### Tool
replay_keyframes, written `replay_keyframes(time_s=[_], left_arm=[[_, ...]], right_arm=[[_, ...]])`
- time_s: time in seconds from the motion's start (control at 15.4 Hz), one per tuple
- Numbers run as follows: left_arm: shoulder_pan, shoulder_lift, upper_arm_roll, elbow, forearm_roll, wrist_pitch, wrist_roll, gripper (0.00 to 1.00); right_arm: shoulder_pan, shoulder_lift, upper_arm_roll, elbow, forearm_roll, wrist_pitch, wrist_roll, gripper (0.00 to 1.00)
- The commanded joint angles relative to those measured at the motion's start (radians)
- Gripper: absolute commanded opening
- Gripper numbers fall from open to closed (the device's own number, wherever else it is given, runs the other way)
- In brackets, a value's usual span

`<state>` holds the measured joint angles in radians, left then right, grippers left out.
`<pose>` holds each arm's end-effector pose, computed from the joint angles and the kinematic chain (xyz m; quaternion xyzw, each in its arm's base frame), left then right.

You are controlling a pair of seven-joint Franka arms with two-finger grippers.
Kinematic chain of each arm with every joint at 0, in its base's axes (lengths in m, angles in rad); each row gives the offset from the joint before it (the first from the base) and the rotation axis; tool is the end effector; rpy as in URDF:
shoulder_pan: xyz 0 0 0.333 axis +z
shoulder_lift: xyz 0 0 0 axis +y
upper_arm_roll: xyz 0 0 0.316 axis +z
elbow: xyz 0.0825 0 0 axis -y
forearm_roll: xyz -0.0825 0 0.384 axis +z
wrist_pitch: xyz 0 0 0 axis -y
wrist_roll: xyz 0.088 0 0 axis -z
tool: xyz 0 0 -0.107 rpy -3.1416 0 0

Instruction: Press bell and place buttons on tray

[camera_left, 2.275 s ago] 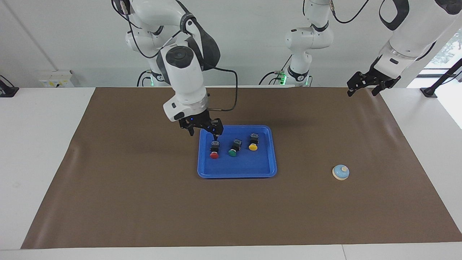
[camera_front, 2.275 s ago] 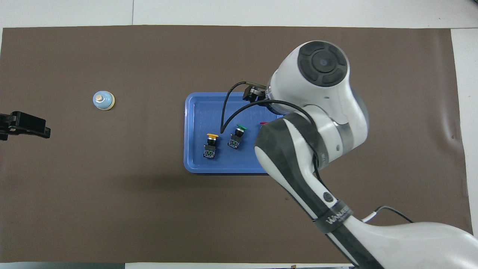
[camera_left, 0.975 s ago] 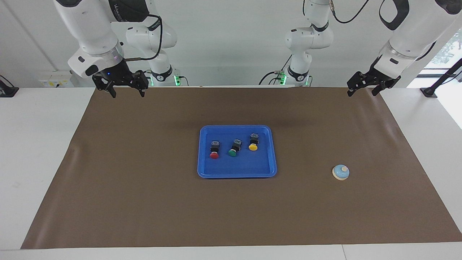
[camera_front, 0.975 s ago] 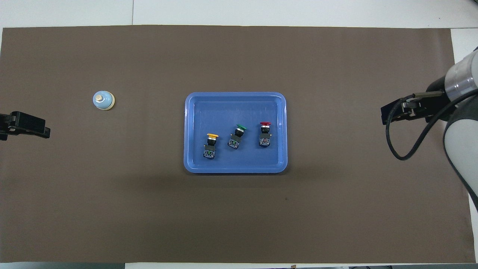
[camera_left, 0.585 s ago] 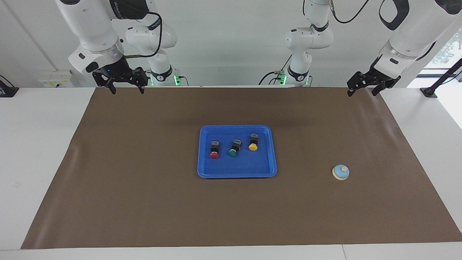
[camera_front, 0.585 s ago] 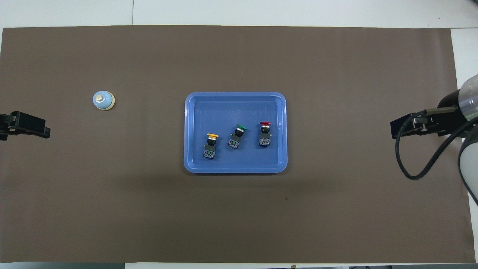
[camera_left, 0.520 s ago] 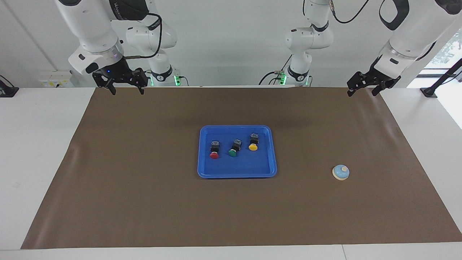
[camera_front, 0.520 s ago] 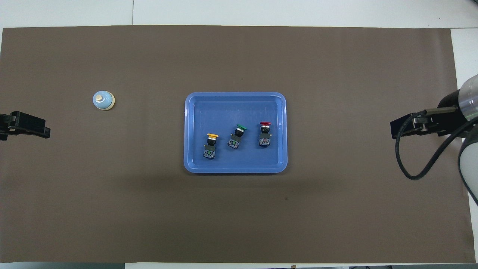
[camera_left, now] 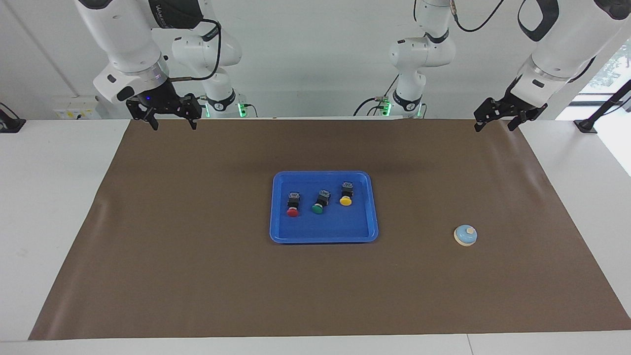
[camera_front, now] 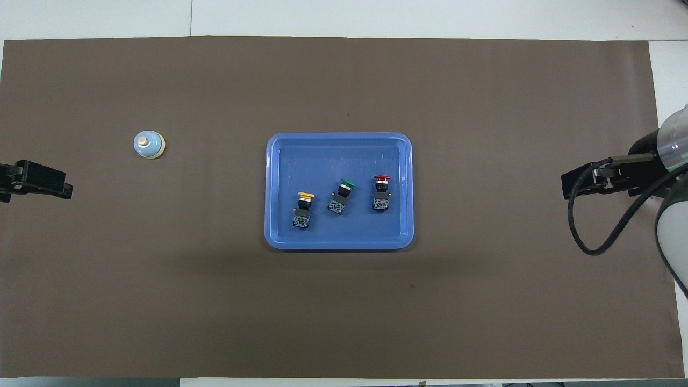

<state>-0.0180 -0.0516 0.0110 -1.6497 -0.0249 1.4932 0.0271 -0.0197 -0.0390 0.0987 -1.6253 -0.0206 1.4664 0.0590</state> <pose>0.5285 -0.0064 0.6092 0.9984 -0.0174 -0.0523 0.0133 0.5284 0.0405 0.6117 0.9981 0.0094 -0.0590 0.0163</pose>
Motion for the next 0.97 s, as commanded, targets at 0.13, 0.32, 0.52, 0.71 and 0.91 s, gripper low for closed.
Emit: replay_keyframes(time_s=[0.13,0.32,0.52,0.71,0.91], left_arm=[[-0.019,-0.025,-0.008,-0.022,0.007,0.001,-0.015,1.0],[-0.02,-0.048,-0.008,-0.091,0.007,0.094,-0.029,0.88],[-0.016,-0.125,-0.009,-0.286,0.007,0.342,-0.015,0.0],[-0.017,-0.006,-0.009,-0.3,0.007,0.465,-0.016,0.0],[-0.019,0.185,-0.008,-0.254,0.007,0.631,-0.016,0.0]], right_arm=[[-0.017,-0.022,-0.013,-0.024,0.039,0.018,0.038,1.0],[-0.017,-0.022,-0.013,-0.024,0.041,0.02,0.045,1.0],[-0.02,-0.024,-0.016,-0.024,0.036,0.012,0.036,1.0],[-0.017,-0.024,-0.016,-0.024,0.034,0.012,0.036,1.0],[-0.014,-0.024,-0.016,-0.024,0.034,0.012,0.036,1.0]])
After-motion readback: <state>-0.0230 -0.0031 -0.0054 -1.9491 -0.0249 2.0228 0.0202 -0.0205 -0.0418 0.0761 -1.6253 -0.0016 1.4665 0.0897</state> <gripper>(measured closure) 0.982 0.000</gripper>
